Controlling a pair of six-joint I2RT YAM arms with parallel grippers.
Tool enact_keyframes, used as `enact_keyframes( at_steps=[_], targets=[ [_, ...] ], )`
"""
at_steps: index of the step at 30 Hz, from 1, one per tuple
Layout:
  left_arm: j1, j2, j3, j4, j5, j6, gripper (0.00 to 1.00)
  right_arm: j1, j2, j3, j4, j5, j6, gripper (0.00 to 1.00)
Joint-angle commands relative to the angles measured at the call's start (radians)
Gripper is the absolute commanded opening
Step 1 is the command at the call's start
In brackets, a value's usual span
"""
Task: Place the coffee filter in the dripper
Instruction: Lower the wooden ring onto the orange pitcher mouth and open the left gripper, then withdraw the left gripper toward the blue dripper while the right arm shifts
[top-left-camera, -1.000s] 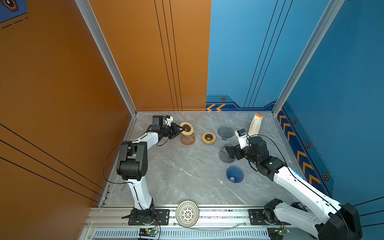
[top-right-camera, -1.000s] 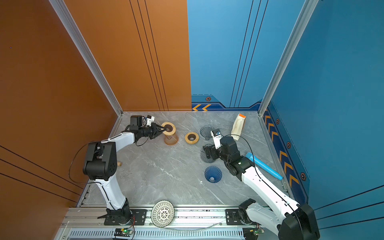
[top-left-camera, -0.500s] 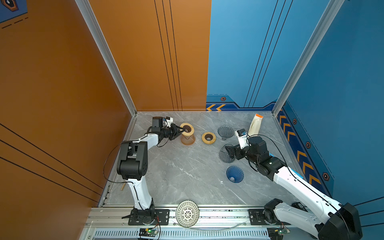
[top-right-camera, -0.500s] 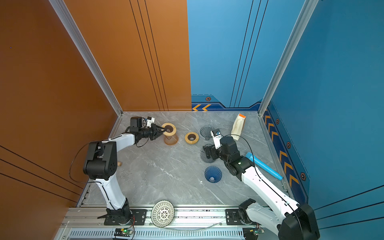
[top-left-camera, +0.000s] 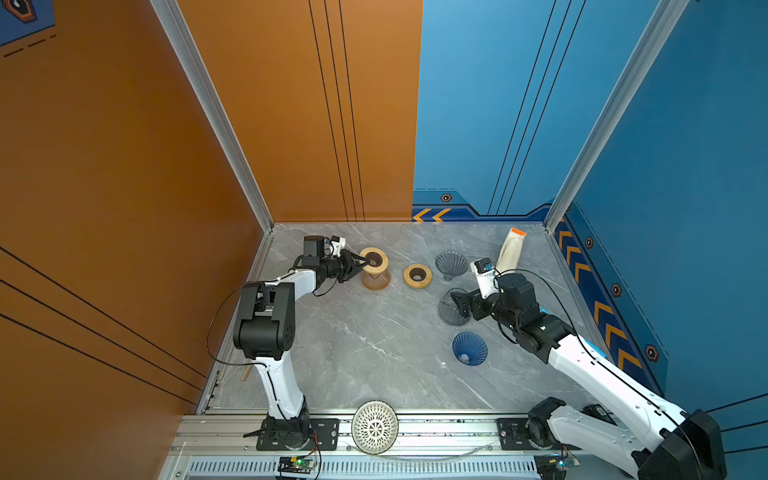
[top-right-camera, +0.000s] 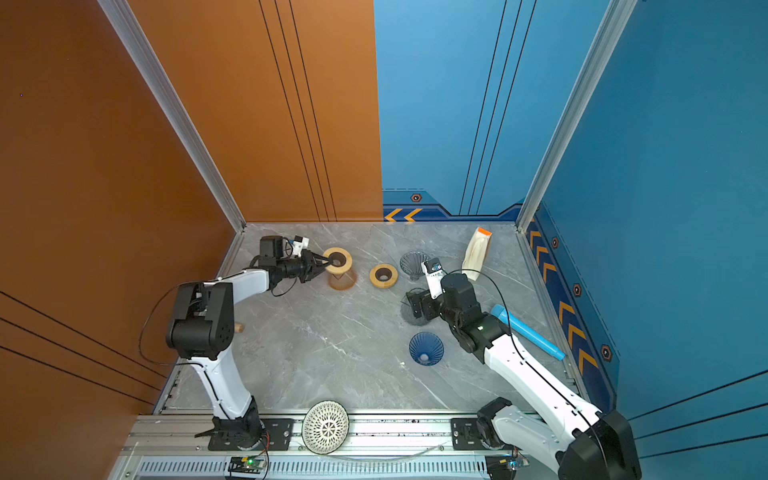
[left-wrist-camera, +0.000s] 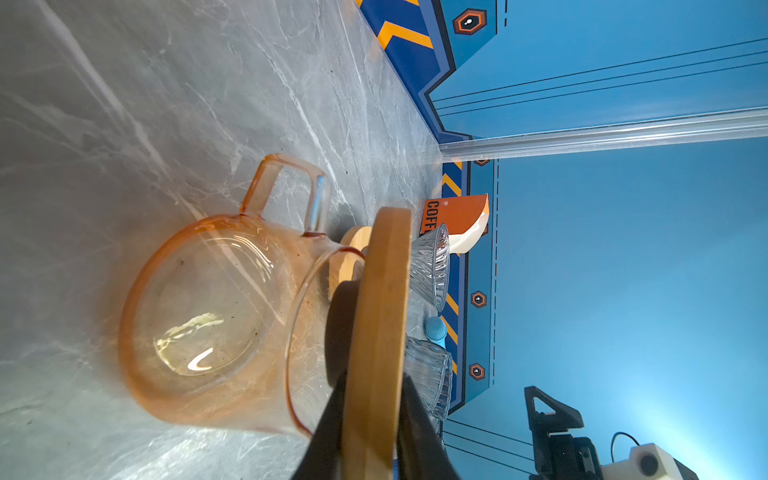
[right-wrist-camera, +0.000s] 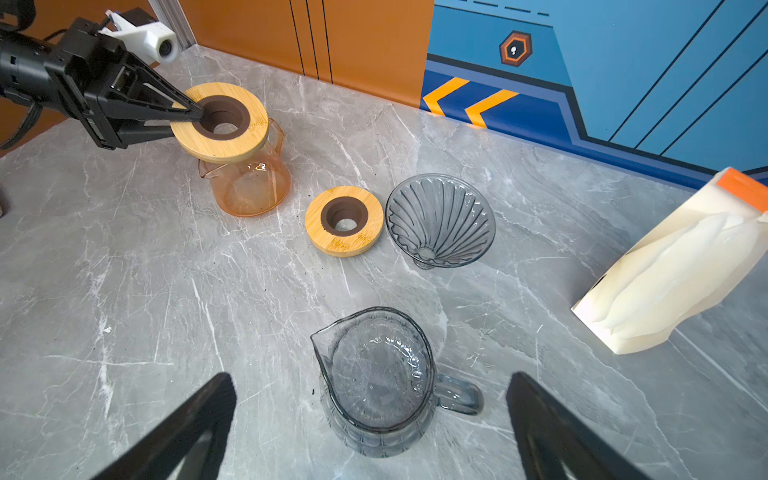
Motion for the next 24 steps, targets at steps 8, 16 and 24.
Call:
enact_keyframes(
  at_steps=[8,16,24],
  targets=[
    [0.025,0.018,-0.023,0.007,-0.004,0.003,0.29,0.011,-0.018,0.018,-0.022,0.019,-0.010,1.00],
    [0.042,-0.001,-0.030,0.004,-0.006,0.006,0.41,0.018,-0.017,0.032,-0.051,0.026,-0.011,1.00],
    [0.073,-0.040,-0.028,-0.099,-0.033,0.086,0.47,0.025,-0.042,0.040,-0.085,0.049,-0.023,1.00]
  ],
)
